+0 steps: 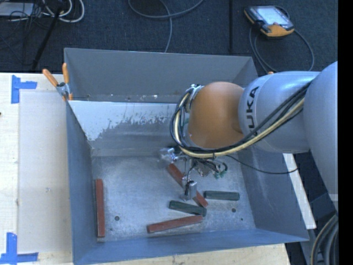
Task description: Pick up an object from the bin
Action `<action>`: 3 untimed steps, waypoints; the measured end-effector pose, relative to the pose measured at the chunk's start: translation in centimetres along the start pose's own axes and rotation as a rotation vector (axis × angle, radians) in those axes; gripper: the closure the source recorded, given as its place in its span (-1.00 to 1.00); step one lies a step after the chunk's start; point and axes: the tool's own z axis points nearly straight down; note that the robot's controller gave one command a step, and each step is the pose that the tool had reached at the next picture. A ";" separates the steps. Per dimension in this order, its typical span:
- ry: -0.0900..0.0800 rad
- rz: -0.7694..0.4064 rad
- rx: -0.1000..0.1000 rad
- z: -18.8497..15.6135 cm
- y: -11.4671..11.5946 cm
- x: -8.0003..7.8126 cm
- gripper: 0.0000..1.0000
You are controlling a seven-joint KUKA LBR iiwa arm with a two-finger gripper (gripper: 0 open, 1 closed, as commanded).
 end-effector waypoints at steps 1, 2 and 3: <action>-0.004 0.000 0.000 -0.1 0.1 -0.1 -1.00; -0.006 -0.051 -0.001 -0.5 -1.9 4.9 -1.00; 0.001 0.001 0.001 -0.1 -4.0 7.6 -1.00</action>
Offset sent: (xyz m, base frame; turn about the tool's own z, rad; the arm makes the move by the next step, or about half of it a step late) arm -0.0512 -0.0618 0.0073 -0.0605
